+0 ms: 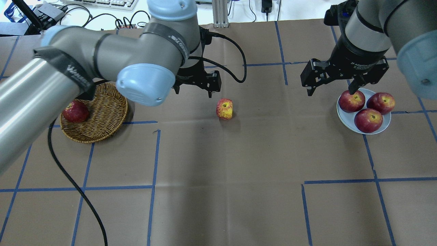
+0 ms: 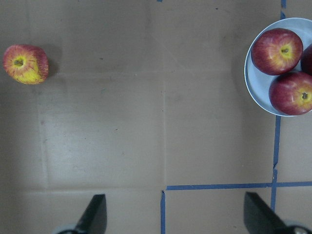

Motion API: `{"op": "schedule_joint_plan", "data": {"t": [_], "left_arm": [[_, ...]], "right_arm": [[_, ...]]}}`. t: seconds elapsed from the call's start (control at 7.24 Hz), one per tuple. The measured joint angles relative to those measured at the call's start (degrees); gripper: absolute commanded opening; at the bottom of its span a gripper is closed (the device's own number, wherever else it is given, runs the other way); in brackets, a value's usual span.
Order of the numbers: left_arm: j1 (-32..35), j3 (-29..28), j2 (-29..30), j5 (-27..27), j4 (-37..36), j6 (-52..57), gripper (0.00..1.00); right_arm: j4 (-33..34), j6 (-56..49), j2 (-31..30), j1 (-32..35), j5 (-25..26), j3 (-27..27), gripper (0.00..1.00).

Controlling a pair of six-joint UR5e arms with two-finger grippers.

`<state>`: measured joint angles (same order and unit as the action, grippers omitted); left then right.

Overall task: Transfer apple from basket to plate
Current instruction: 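Raise the left gripper back over the basket while the right gripper moves toward the apple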

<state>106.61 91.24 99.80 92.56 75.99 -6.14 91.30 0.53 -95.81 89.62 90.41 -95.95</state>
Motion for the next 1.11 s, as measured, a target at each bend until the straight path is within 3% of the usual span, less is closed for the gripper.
{"op": "schedule_joint_plan", "data": {"t": [0.55, 1.11], "left_arm": [[-6.71, -0.03, -13.95, -0.03, 15.47, 9.91, 0.99], [-9.66, 0.99, -15.86, -0.24, 19.43, 13.42, 0.99]], "right_arm": [[2.23, 4.16, 2.96, 2.22, -0.37, 2.18, 1.0], [5.52, 18.97, 14.28, 16.31, 0.16, 10.87, 1.0]]}}
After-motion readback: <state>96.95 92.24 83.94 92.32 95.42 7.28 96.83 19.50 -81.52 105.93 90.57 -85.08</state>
